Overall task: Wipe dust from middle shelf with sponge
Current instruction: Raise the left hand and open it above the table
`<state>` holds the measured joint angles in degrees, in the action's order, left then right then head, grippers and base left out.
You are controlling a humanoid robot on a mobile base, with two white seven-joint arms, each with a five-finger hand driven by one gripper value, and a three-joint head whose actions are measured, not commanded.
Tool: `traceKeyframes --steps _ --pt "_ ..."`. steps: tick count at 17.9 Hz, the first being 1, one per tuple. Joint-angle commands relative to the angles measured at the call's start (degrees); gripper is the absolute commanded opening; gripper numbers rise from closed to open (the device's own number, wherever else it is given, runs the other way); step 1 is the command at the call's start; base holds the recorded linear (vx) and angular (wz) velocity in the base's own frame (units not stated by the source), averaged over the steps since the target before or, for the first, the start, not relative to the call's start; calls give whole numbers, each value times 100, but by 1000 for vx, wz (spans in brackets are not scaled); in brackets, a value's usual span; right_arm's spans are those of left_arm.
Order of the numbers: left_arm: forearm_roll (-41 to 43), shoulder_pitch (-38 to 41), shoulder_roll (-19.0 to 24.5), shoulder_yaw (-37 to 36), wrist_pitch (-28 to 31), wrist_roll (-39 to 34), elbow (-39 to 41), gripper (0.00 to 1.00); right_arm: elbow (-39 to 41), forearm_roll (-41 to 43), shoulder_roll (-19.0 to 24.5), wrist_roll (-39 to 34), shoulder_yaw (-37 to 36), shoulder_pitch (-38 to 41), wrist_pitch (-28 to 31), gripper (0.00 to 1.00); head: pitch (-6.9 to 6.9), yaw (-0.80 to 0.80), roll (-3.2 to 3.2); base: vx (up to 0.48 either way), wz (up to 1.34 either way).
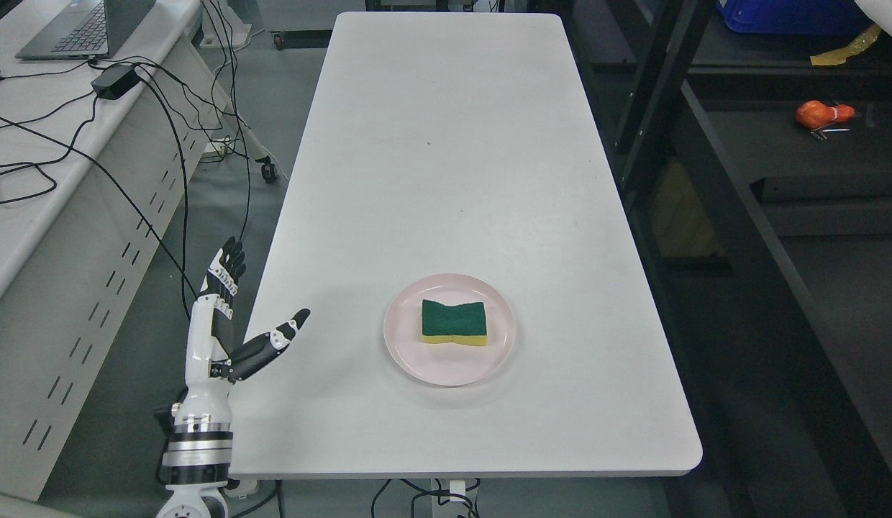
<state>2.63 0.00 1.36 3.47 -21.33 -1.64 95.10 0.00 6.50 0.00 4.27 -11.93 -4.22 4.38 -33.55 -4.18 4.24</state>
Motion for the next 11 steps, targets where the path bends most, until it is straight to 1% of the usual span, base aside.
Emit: traceKeyframes --steps 1,3,4,5,6,8,9,10,11 --pt "79 -402 784 5 -74 984 -35 95 100 0 -100 -5 -2 0 2 100 0 0 0 0 0" --pt "534 -859 1267 13 -74 1620 -44 93 100 0 -100 -5 -2 0 2 100 0 0 0 0 0" --pt "945 -1096 1557 5 -74 1814 -53 92 100 0 -100 -5 -2 0 2 100 0 0 0 0 0" --pt "1437 -1325 1891 -4 -82 1999 -79 92 100 0 -100 -5 -2 0 2 100 0 0 0 0 0" --pt "2060 -1745 2381 -152 -126 2410 -79 92 100 0 -100 -5 -2 0 2 100 0 0 0 0 0" --pt "2442 -2431 2885 -984 -284 2668 -79 92 100 0 -100 -5 -2 0 2 100 0 0 0 0 0" --pt "2731 -2783 3218 -1467 -328 2677 -79 92 100 0 -100 -5 -2 0 2 100 0 0 0 0 0" --pt "3004 -3056 3447 -1802 -337 2686 -88 92 100 0 -100 -5 -2 0 2 100 0 0 0 0 0" --pt "3337 -3311 3502 -2128 -346 2695 -175 92 100 0 -100 -5 -2 0 2 100 0 0 0 0 0"
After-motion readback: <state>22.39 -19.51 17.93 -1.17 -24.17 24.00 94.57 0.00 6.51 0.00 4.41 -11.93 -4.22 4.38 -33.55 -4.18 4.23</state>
